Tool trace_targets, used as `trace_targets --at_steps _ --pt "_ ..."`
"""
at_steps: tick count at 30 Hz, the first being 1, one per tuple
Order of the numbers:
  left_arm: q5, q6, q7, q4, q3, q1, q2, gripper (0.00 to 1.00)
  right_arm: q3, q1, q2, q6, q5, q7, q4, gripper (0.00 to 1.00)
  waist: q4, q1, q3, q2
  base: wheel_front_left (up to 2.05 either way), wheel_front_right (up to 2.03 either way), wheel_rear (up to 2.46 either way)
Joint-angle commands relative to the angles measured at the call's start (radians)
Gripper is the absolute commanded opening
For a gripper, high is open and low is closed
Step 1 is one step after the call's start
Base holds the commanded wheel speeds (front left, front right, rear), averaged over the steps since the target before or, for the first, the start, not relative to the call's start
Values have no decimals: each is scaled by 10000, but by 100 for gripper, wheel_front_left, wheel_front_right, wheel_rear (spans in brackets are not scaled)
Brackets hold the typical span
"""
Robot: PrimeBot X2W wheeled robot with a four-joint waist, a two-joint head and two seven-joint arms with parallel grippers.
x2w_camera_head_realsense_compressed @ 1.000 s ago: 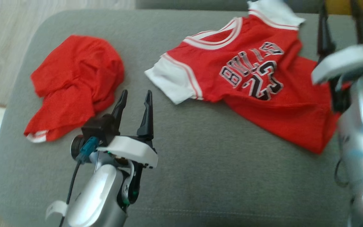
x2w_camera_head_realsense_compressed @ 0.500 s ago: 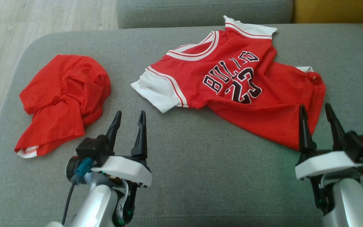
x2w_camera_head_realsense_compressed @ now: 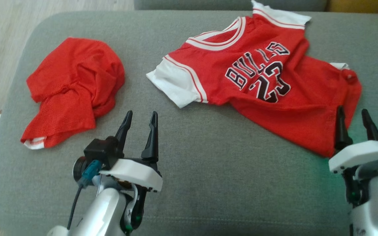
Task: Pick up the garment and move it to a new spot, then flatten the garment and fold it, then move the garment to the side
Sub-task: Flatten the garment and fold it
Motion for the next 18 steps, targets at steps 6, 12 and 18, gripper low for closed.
trace_targets --at_steps 6,12,18 --pt "78 -25 -122 -160 113 -719 25 100 -392 -1173 -38 -7 -18 348 882 100 339 0 519 0 0 0 0" --pt "133 -64 -122 -86 151 -883 25 100 -495 -1615 -38 -7 -159 312 1568 100 441 0 705 0 0 0 0" --pt "139 -63 -122 -42 146 -949 25 100 -540 -1810 -38 -7 -314 113 2203 100 485 0 737 0 0 0 0"
